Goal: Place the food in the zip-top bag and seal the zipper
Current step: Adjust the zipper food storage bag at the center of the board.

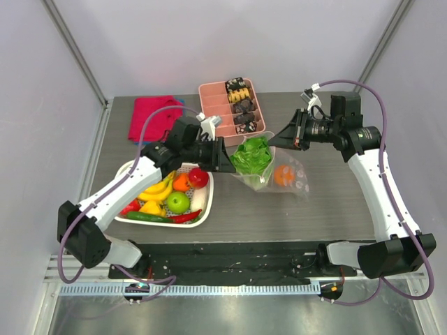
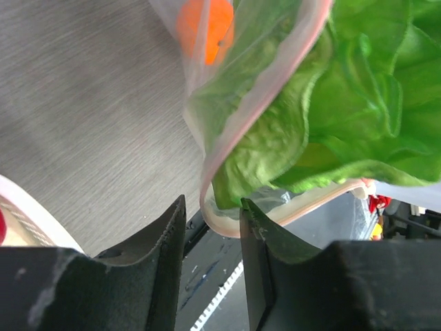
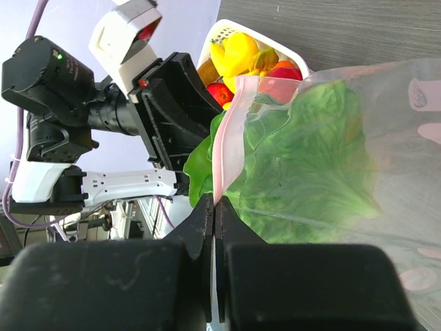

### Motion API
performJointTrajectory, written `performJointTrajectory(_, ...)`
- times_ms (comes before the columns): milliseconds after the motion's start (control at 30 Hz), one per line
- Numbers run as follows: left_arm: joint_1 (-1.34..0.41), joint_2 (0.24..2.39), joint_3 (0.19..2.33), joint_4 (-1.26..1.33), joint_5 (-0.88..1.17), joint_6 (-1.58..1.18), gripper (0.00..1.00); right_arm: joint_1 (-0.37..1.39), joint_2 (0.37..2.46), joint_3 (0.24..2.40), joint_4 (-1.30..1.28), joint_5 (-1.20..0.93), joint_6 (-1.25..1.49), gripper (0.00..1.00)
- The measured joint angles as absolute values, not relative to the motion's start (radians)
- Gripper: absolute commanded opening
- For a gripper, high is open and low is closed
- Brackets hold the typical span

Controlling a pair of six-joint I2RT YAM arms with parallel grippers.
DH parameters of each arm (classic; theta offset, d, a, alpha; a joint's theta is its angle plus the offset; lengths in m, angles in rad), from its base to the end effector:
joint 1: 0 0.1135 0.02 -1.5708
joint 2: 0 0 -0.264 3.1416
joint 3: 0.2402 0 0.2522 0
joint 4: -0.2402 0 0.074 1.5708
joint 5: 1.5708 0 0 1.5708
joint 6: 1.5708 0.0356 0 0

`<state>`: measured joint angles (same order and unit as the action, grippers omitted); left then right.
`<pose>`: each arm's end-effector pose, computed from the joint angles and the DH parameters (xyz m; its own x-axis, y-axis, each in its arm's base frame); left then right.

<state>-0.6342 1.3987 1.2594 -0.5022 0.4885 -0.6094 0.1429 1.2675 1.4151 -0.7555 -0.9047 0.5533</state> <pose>0.2400 -0.1973 0.3359 -0.8681 0.0111 -0.4962 0.4015 0.6035 -0.6889 0.2469 0.0638 0.4060 -0.8629 0.2039 -0.4624 -0.3213 0.4849 0.8134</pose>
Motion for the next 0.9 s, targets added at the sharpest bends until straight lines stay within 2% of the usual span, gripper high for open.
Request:
performJointTrajectory(67,-0.634,1.413,1.259,-0.500,0.496,-0.619,0.29,0.143,1.267,1.415,-0.756,-0.905,0.553,0.01)
performJointTrajectory(167,-0.634,1.439,1.260,-0.501,0.506,-0.618,0.15,0.143,1.267,1.415,-0.756,-0.905,0.553,0.01)
performJointTrajectory(200,-0.634,1.444,1.260,-0.504,0.508,-0.618,0.07,0.143,1.267,1.415,-0.756,-0.905,0.553,0.01)
performJointTrajectory(267,-0.634,1.452,1.271,-0.528,0.514,-0.604,0.00,0.143,1.267,1.415,-0.756,-0.904,0.552,0.01)
performJointTrajectory(900,-0.667,1.458,1.780,-0.849,0.696,-0.327,0.00,0.143,1.184,1.501,-0.952,-0.795,0.356,0.01)
